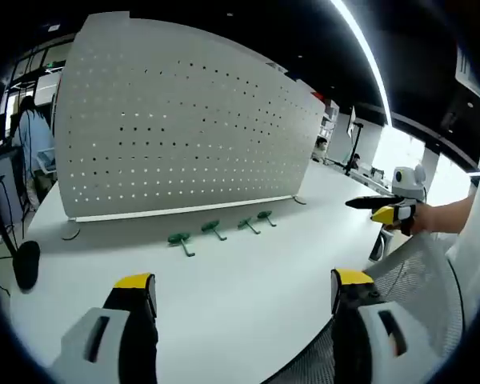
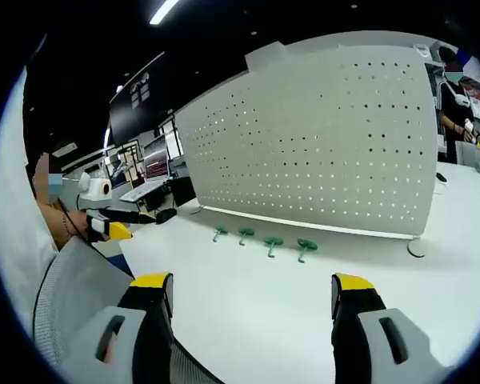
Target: Insert the hook assembly into the mounting plate slot until the hook locks in place.
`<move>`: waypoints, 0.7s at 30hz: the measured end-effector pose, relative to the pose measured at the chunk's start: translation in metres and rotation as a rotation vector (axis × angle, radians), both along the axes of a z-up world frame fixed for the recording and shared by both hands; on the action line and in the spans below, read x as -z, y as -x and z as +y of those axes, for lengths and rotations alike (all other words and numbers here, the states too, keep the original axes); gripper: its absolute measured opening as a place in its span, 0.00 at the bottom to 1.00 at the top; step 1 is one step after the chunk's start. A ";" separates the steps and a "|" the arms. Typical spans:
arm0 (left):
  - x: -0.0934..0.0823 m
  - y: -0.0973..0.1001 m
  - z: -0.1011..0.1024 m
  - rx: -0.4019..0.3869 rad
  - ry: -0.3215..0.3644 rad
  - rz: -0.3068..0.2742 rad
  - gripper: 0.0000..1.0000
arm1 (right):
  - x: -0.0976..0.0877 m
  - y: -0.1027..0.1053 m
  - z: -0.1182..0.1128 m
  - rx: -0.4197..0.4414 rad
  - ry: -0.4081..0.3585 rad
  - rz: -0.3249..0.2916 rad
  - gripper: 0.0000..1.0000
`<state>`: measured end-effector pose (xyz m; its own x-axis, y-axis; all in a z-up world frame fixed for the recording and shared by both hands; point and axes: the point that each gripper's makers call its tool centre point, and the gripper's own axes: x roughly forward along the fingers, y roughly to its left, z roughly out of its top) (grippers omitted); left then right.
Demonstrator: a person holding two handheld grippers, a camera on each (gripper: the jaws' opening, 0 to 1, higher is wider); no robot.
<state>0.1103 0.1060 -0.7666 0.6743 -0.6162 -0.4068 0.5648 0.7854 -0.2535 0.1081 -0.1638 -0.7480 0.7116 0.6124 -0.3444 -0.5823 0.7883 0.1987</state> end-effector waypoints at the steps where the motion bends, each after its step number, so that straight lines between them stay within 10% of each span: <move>1: 0.000 0.000 0.000 0.000 0.000 0.000 0.93 | 0.000 0.000 0.000 0.000 -0.001 0.000 0.78; 21: 0.001 0.001 -0.001 0.004 -0.006 0.001 0.92 | 0.001 0.001 0.000 0.010 -0.006 -0.001 0.79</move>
